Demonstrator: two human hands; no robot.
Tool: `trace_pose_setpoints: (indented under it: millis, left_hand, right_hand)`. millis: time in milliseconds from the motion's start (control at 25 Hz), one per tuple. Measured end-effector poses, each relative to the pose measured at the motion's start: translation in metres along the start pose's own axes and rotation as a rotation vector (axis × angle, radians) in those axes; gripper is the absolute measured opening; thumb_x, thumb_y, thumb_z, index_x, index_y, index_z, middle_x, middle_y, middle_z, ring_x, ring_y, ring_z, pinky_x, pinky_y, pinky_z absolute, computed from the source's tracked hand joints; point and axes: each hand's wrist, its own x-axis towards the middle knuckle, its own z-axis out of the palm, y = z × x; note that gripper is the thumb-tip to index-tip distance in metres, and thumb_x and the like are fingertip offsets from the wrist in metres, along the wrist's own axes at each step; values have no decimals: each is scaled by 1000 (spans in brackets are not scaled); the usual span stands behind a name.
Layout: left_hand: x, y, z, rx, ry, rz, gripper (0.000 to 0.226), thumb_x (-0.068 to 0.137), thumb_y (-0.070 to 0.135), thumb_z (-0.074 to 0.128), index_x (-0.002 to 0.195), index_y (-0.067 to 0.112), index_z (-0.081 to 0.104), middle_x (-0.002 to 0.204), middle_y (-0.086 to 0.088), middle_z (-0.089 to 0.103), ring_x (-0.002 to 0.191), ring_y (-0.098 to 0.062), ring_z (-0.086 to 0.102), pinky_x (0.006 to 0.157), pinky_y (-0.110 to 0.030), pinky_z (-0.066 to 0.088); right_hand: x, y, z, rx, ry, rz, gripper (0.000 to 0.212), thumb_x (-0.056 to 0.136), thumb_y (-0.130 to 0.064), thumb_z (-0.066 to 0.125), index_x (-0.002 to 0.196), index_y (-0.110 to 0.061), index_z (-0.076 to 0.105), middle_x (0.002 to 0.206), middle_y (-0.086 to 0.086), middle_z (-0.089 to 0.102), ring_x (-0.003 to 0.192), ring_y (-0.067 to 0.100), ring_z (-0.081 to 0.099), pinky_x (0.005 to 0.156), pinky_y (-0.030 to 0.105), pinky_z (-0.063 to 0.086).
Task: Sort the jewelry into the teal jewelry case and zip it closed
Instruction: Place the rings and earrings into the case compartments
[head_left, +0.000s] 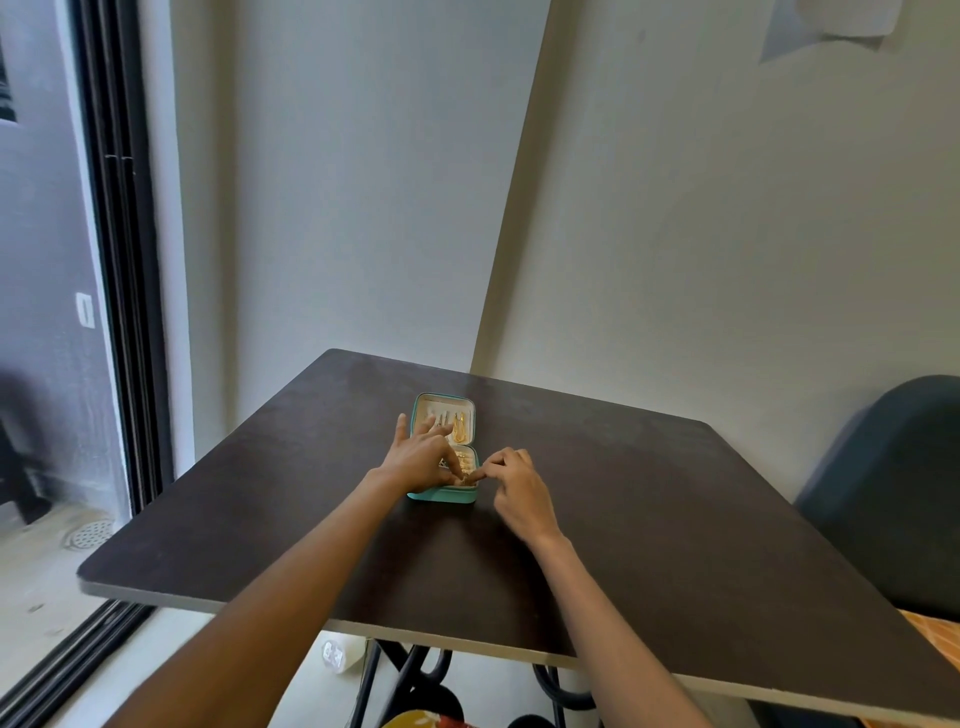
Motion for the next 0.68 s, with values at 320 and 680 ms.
trace_pose_setpoints:
  millis: [320,680]
  left_hand:
    - [-5,-2,3,16,118,31,21,85,40,62,103,32,69,155,-1,26,147,-20,7,113,-54,-10]
    - [-7,-19,2,-37,133,-32,37,80,49,64,113,33,61,156,-1,18,147,-21,2,112,-57,-11]
  right_hand:
    - [-2,-2,9,129,117,117,41,89,6,40,106,-19,68,104,-4,54,104,10,44,80,18,40]
    - [3,-1,14,-68,68,-2,33,93,-9,45,108,-24,71,115,1,56,116,16,43,93,29,39]
